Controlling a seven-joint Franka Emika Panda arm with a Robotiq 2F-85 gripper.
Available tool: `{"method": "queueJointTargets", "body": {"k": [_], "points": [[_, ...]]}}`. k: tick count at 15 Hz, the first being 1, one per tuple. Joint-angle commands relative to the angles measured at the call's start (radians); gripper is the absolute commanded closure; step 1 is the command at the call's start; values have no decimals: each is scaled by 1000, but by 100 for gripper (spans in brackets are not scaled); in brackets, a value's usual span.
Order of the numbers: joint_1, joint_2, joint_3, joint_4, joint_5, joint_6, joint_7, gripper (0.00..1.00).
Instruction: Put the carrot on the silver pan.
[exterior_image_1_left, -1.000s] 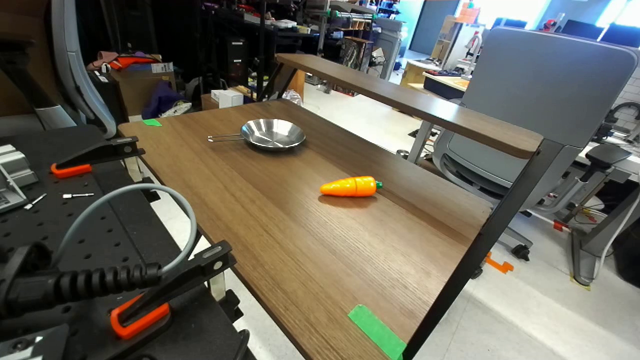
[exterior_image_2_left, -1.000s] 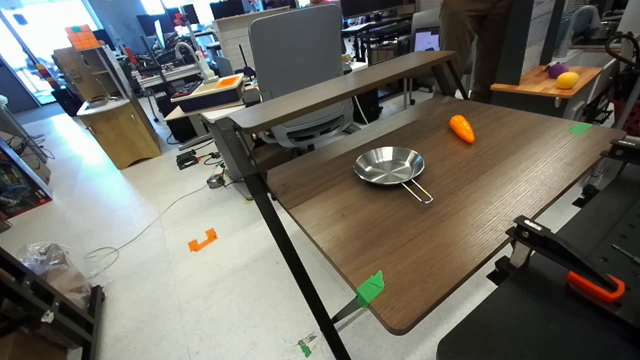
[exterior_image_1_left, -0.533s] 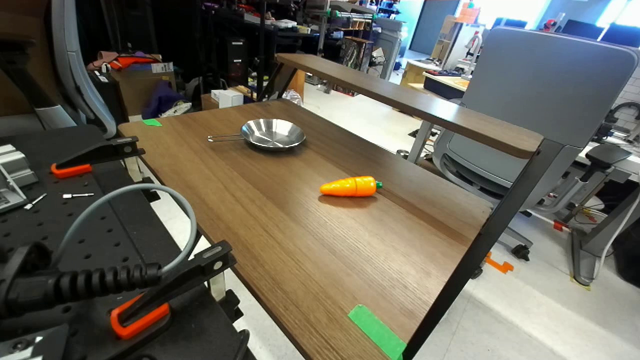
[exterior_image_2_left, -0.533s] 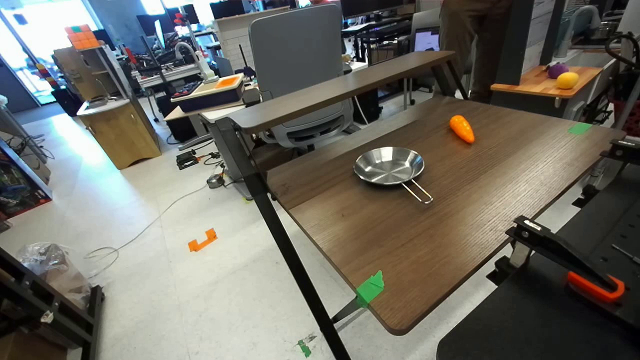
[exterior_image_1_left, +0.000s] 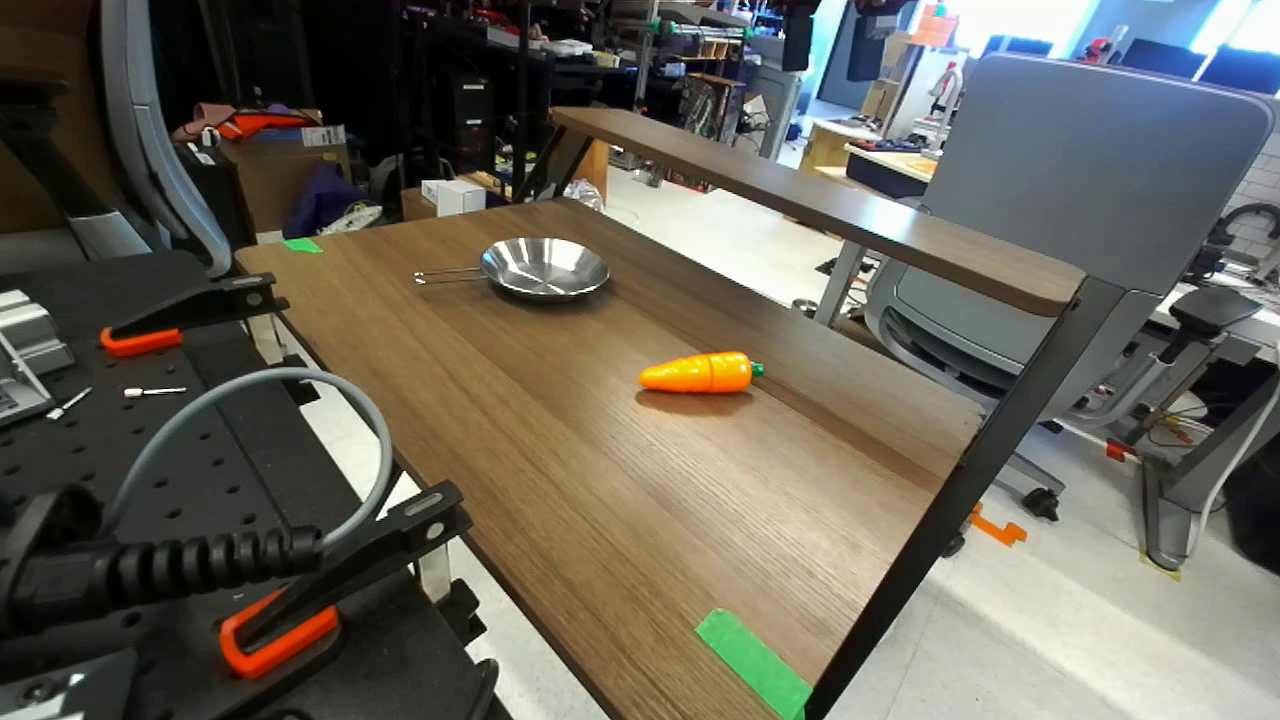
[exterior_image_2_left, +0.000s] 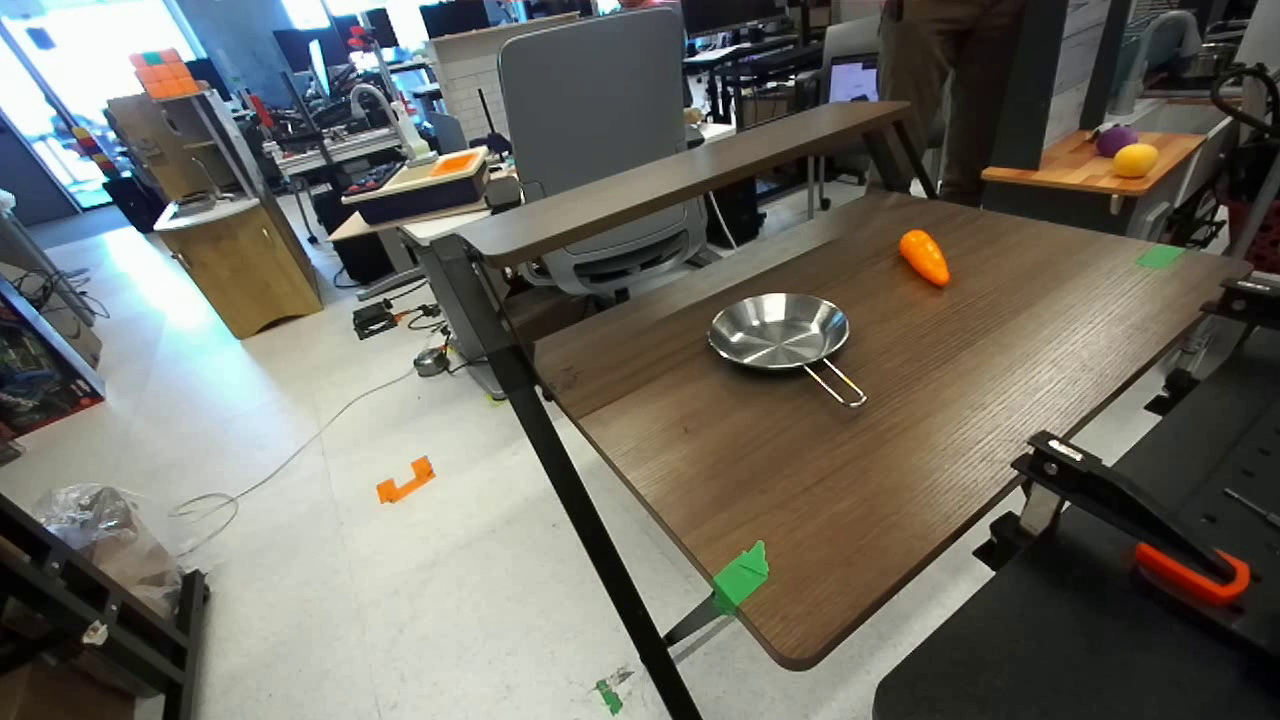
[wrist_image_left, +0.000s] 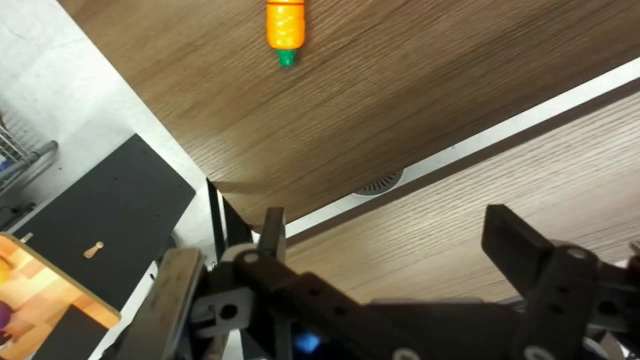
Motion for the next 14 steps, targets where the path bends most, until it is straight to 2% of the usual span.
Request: {"method": "queueJointTargets", "body": {"k": [1,7,14], "points": [[34,1,-8,7,67,22,-38,0],[71,-8,-29,-38,60,-8,-7,0],[114,-109,-54,-240,4,15,30,0]]}}
